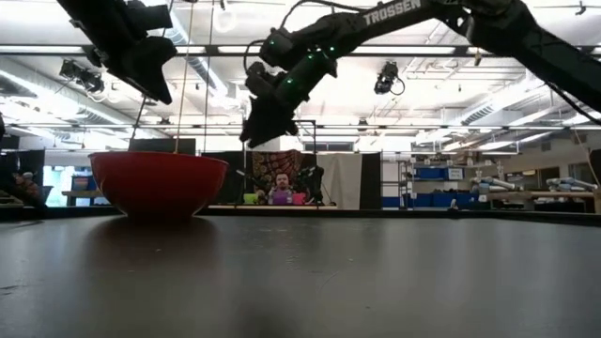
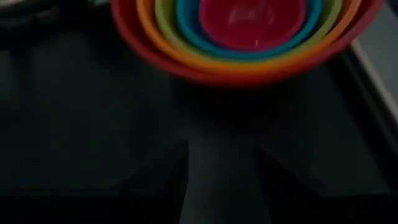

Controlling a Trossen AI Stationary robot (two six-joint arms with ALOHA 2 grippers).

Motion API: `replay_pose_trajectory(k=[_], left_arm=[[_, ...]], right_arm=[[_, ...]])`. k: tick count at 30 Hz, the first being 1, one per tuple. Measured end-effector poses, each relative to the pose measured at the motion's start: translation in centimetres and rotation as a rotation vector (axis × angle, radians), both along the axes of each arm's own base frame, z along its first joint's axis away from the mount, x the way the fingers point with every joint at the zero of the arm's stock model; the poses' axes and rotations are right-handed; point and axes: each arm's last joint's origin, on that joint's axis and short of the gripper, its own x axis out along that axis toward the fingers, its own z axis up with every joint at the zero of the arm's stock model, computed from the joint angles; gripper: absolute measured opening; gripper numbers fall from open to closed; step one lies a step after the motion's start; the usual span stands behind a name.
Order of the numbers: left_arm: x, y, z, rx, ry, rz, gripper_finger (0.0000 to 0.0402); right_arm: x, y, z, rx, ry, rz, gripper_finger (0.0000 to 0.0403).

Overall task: Nest bowls inside each other
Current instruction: Return to Home Position

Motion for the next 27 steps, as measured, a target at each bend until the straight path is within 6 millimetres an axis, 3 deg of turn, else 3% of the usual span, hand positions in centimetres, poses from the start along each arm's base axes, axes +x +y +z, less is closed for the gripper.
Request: replay_pose_trajectory(k=[7, 15, 21, 27], left_arm=[[0.5, -0.3, 0.2, 0.019, -0.016, -0.048, 0.0181], [3.1, -0.5, 0.6, 0.069, -0.175, -0.167, 0.0181], [6.2, -0.1, -0.4, 0.055, -0.318, -0.474, 0.0181], [8.9, -0.1, -1.9, 0.111, -0.502, -0.756, 0.0181]], right_arm=[[-3.3, 3.4, 0.0, 0.009, 0.033, 0.050, 0.0178], [-11.3, 7.9, 0.6, -0.045, -0.209, 0.002, 0.0173], [-17.3, 10.9, -0.4, -0.035, -0.359, -0.009, 0.0173], [-21.6, 14.1, -2.3, -0.057, -0.518, -0.037, 0.0173]])
